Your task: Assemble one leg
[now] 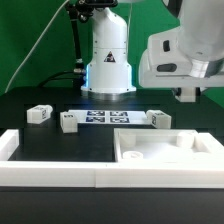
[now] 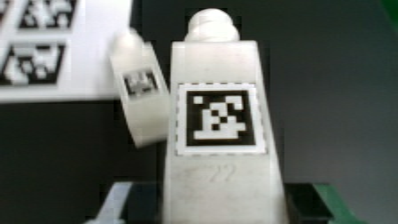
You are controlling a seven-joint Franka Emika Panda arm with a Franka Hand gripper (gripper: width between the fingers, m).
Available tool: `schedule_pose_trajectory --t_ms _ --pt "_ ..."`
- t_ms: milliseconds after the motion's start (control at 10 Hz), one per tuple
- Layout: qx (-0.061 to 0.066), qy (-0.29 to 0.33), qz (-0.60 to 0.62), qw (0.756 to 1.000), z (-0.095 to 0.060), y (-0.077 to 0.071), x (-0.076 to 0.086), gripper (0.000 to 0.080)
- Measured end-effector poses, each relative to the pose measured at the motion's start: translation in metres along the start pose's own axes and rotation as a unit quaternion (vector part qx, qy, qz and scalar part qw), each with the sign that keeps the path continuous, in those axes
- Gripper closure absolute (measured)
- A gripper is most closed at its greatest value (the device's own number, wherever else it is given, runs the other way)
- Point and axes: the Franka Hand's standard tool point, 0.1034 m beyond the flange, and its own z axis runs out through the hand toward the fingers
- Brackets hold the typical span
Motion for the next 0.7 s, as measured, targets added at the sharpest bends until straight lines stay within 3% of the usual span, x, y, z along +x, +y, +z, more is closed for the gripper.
schedule_pose_trajectory --t_ms 200,400,700 --pt "0.004 0.102 -0.002 0.995 -0.001 0.000 0.002 0.0508" --pt "0.005 0.193 -0.011 0.981 0.016 0.001 0.015 0.0508" --pt "0.012 0.308 -0.020 0.951 -0.013 0.000 0.006 0.0508"
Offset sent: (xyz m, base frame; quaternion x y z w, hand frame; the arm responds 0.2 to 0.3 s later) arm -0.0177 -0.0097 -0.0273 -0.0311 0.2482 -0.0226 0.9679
